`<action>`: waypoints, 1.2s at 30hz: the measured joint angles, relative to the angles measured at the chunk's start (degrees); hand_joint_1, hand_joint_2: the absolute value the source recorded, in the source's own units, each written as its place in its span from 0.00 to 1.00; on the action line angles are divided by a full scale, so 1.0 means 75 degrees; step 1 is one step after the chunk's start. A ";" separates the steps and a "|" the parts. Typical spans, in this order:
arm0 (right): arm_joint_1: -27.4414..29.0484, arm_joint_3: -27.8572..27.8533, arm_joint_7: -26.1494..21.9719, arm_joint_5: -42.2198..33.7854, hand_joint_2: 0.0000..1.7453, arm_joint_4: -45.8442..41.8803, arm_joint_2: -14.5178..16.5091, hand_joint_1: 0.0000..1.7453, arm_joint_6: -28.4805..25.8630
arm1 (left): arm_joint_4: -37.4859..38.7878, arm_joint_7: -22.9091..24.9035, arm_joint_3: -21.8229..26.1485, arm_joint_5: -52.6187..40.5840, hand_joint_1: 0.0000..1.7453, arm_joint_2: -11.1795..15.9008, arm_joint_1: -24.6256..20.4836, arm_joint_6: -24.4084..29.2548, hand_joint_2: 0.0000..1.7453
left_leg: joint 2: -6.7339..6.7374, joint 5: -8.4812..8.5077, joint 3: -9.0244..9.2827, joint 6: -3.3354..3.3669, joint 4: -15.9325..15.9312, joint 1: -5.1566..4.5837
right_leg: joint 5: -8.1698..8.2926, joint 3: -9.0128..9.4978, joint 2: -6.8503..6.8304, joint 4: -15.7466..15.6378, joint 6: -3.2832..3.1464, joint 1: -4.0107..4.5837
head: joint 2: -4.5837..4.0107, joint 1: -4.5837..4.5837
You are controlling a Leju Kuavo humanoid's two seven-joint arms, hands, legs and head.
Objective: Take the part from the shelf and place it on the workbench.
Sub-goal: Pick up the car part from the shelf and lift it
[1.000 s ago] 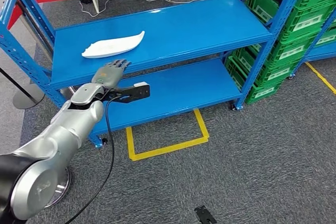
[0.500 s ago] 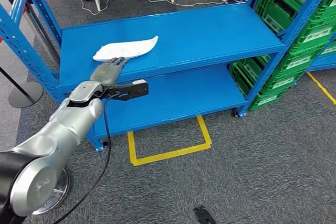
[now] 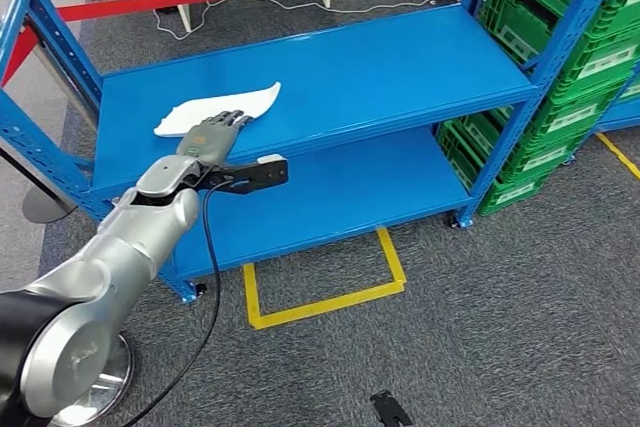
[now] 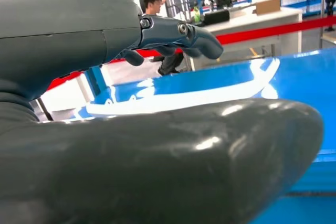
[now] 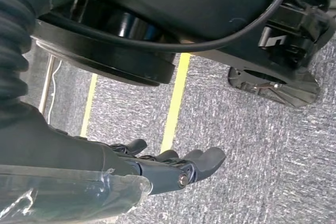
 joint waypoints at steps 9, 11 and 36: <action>-0.0017 0.0000 0.0000 0.0015 1.00 -0.0001 0.0000 0.00 0.0011 | 0.0002 0.0000 -0.0009 -0.0001 0.00 -0.0003 -0.0053 -0.0036 0.00 | 0.0001 0.1321 0.0546 0.0266 -0.2004 -0.0045 | -0.0358 0.0373 0.0037 -0.0050 0.0243 0.0042 | 0.0001 0.0010; -0.0023 0.0000 0.0000 0.0017 1.00 -0.0004 0.0001 0.00 0.0007 | -0.0005 0.0000 -0.0015 0.0001 0.00 -0.0006 -0.0075 -0.0043 0.00 | -0.0010 0.1281 0.0621 0.0344 -0.2051 -0.0011 | -0.0475 0.0315 0.0005 0.0113 0.0315 0.0045 | 0.0001 0.0015; 0.0031 -0.0006 0.0023 0.0015 1.00 0.0015 0.0035 0.00 -0.0004 | 0.0006 0.0000 -0.0029 0.0000 0.00 -0.0020 0.0049 -0.0111 0.00 | 0.0007 0.1516 0.0270 0.0270 -0.1490 -0.0078 | -0.0282 0.0306 0.0090 0.0031 0.0055 0.0041 | 0.0000 -0.0013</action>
